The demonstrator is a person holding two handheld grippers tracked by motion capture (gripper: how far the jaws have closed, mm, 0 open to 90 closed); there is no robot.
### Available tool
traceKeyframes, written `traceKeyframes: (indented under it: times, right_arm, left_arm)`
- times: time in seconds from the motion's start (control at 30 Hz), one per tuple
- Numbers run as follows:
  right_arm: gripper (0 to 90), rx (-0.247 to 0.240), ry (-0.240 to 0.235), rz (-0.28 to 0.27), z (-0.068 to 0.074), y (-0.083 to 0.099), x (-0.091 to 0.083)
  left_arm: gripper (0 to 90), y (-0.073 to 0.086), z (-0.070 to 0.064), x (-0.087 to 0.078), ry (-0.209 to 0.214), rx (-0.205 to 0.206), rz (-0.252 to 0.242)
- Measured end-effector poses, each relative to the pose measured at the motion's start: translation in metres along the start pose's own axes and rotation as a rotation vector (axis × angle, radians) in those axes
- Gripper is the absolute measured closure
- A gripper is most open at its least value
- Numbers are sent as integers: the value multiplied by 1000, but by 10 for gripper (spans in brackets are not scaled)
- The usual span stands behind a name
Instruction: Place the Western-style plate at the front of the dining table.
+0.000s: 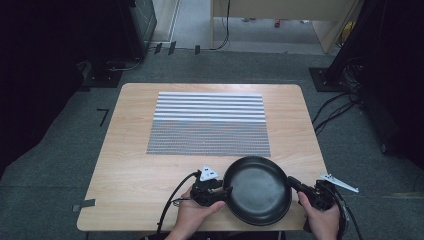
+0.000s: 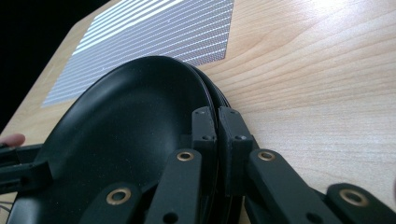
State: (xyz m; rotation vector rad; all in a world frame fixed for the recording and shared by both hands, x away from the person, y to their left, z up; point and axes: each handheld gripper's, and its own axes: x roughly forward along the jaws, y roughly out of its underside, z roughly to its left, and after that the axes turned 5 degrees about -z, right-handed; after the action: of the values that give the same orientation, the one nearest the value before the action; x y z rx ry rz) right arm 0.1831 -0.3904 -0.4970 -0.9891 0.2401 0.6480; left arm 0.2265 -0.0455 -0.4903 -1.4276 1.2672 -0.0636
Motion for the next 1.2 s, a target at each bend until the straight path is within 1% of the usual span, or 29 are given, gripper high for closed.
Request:
traceKeyframes:
  times: [0.13, 0.23, 0.27, 0.33, 0.43, 0.63, 0.73, 0.83, 1.2]
  right_arm:
    - [864, 1, 6, -6, 1, 1, 1]
    - [865, 17, -1, -10, 1, 1, 2]
    - [864, 24, -6, -6, 1, 1, 2]
    - [859, 28, -20, 11, 2, 3, 5]
    - [858, 32, -10, 8, 4, 4, 6]
    - [857, 25, -5, 4, 5, 5, 6]
    - [858, 27, -11, 6, 4, 5, 6]
    - [857, 30, -14, 8, 5, 5, 6]
    - [854, 14, -19, 23, 8, 7, 7]
  left_arm:
    - [550, 0, 0, 0, -2, -5, 1]
    - [554, -1, -1, 0, -5, -7, -6]
    - [561, -1, -1, -1, -6, -7, -14]
    - [566, -2, -1, -2, -4, -13, -15]
    - [565, -1, 0, -2, 3, -12, -14]
    - [567, -1, 0, -2, 3, -18, -10]
    - [574, -2, 1, -3, 6, -28, -11]
    - [584, -2, 1, -5, 3, -30, -11]
    - [594, -2, 3, -11, 7, -43, -17]
